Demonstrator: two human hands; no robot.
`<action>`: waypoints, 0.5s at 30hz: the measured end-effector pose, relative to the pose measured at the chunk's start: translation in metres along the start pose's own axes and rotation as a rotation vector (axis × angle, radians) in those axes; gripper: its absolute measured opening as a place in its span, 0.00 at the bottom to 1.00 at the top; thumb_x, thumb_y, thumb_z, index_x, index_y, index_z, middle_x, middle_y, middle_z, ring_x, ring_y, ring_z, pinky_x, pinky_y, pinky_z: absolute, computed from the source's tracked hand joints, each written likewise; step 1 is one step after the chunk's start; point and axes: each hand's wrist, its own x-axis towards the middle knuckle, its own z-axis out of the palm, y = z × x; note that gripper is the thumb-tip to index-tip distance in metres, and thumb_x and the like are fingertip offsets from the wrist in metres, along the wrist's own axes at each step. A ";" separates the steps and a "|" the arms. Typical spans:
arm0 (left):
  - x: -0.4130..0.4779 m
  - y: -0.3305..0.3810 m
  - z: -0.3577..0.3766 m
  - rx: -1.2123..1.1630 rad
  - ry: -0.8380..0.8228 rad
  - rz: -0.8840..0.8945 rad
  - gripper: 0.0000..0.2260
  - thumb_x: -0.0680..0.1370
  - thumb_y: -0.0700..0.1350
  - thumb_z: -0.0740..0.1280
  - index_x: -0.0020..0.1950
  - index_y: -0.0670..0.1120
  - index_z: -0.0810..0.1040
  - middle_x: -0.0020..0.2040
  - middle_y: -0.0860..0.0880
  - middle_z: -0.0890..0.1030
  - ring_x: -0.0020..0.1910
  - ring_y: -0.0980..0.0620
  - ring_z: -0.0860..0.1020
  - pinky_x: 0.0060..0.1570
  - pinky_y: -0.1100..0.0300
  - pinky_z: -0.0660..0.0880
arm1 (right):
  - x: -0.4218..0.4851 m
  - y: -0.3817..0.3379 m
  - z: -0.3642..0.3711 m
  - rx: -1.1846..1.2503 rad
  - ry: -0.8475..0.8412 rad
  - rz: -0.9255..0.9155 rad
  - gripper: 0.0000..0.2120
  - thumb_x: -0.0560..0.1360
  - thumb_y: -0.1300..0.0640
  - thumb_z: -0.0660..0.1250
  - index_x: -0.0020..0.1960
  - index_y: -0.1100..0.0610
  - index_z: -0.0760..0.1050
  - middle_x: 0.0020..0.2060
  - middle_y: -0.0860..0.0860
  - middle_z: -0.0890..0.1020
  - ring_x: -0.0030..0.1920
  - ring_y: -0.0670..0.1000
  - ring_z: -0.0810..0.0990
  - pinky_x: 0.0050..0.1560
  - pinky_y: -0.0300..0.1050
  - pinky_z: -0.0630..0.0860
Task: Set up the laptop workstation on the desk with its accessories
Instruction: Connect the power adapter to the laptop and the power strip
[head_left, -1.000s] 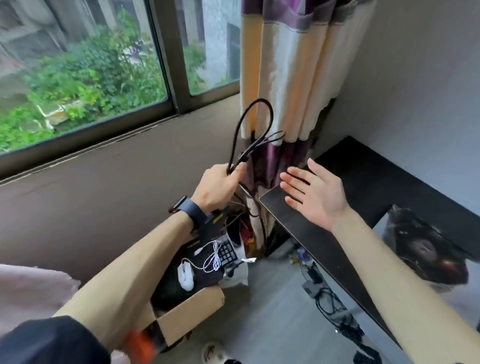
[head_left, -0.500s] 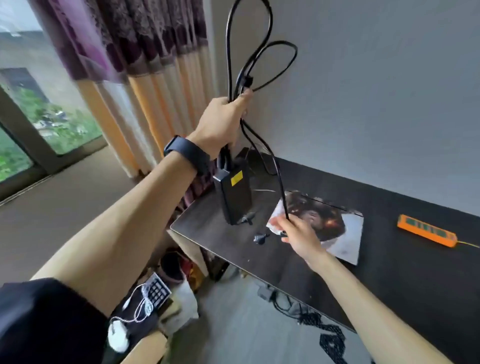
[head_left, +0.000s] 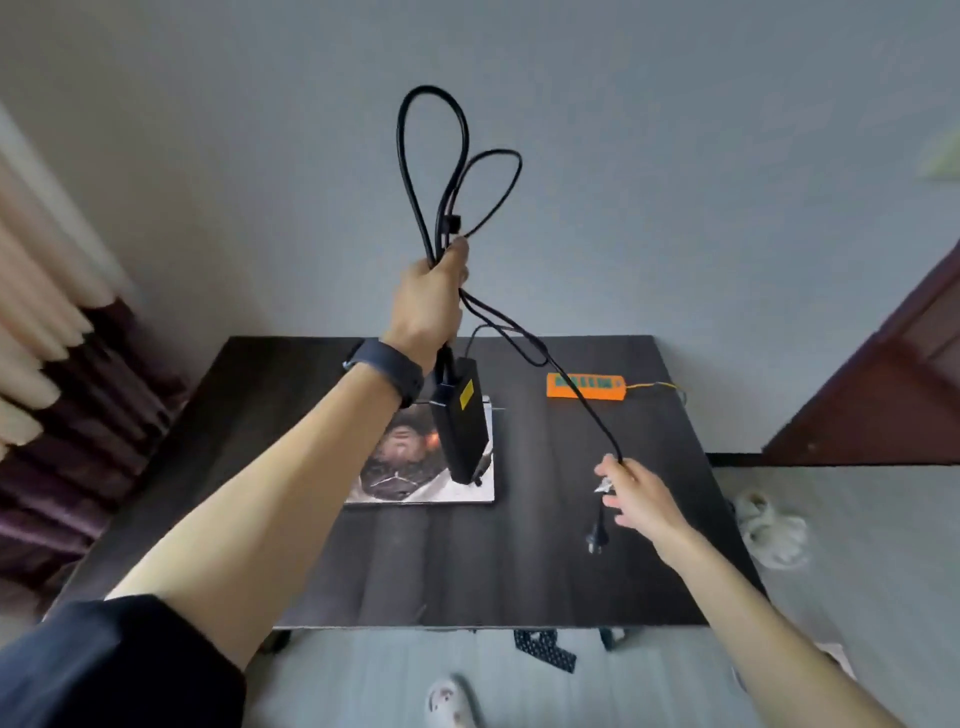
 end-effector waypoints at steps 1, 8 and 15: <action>0.006 -0.009 0.013 -0.008 -0.026 -0.018 0.16 0.79 0.56 0.64 0.35 0.49 0.68 0.26 0.54 0.64 0.22 0.52 0.57 0.29 0.58 0.53 | 0.004 0.006 -0.008 0.013 0.011 0.025 0.16 0.83 0.42 0.57 0.56 0.50 0.79 0.48 0.45 0.80 0.53 0.51 0.83 0.59 0.57 0.79; 0.037 -0.086 0.070 -0.087 -0.105 -0.232 0.21 0.82 0.54 0.62 0.33 0.43 0.66 0.22 0.46 0.64 0.17 0.51 0.58 0.26 0.60 0.56 | 0.053 0.045 -0.045 0.000 0.143 0.170 0.18 0.84 0.43 0.54 0.56 0.51 0.79 0.51 0.49 0.81 0.50 0.50 0.83 0.51 0.51 0.79; 0.066 -0.158 0.086 -0.081 -0.090 -0.455 0.27 0.82 0.54 0.60 0.59 0.27 0.71 0.65 0.26 0.65 0.16 0.53 0.59 0.23 0.64 0.56 | 0.105 0.067 -0.051 -0.066 0.240 0.303 0.17 0.85 0.46 0.53 0.56 0.54 0.77 0.48 0.50 0.82 0.48 0.52 0.83 0.52 0.53 0.79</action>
